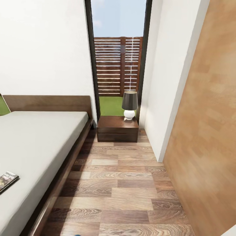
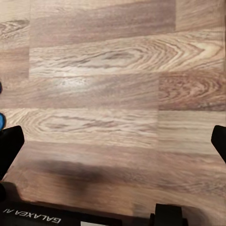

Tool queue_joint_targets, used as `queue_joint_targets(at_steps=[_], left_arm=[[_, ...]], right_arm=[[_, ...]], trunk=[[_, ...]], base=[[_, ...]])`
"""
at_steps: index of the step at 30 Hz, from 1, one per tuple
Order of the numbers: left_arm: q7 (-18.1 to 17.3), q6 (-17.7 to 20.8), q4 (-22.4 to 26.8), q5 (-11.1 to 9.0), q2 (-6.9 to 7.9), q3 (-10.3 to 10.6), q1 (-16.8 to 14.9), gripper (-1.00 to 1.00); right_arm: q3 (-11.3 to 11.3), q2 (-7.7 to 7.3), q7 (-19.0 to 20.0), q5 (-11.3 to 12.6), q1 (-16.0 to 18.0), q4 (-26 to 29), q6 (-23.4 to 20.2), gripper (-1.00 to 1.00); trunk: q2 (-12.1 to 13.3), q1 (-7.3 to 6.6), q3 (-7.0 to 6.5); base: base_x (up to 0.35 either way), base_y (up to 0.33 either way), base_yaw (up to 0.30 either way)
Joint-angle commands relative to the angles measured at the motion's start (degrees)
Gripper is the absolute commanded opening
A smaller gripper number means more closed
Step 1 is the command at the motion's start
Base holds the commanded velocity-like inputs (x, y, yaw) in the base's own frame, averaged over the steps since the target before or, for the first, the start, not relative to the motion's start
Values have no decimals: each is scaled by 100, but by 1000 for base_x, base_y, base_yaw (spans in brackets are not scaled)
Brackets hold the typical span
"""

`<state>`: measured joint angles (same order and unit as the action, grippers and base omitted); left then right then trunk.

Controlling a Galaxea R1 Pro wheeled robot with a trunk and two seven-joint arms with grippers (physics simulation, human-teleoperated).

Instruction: In the bedroom, move the book from the bed onto either nightstand, and place the two sandals side by side next to the bed.

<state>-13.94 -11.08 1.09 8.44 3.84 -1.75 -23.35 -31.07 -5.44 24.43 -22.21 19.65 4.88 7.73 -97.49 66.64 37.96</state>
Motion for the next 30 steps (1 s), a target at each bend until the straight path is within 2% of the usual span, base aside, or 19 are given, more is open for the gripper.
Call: queue_joint_targets(at_steps=[1,5,13,19,21,30], left_arm=[[-2,-26,-4,57,-1,-21,-3,100],[5,-26,-4,61,-5,-19,-3,100],[11,-26,-4,-22,-15,-34,-3,100],[8,-33,-6,-40,-88,-43,-3,100],[10,-35,-5,-43,-152,-45,-3,100],[14,-32,-5,-44,-182,-45,-3,100]], right_arm=[[-48,-1,18,14,3,-4,20,100],[-48,-1,32,122,3,-5,19,100],[-39,-1,27,138,3,-5,27,100],[-39,-1,27,138,3,-5,27,100],[-39,-1,27,138,3,-5,27,100],[-24,-1,27,131,3,-5,27,100]], trunk=[[-2,-1,5],[-2,-1,5],[-2,-1,5],[-2,-1,5],[-2,-1,5],[-2,-1,5]], base=[[0,0,0],[0,0,0],[76,0,0],[201,-14,0],[48,-5,0],[7,-1,0]])
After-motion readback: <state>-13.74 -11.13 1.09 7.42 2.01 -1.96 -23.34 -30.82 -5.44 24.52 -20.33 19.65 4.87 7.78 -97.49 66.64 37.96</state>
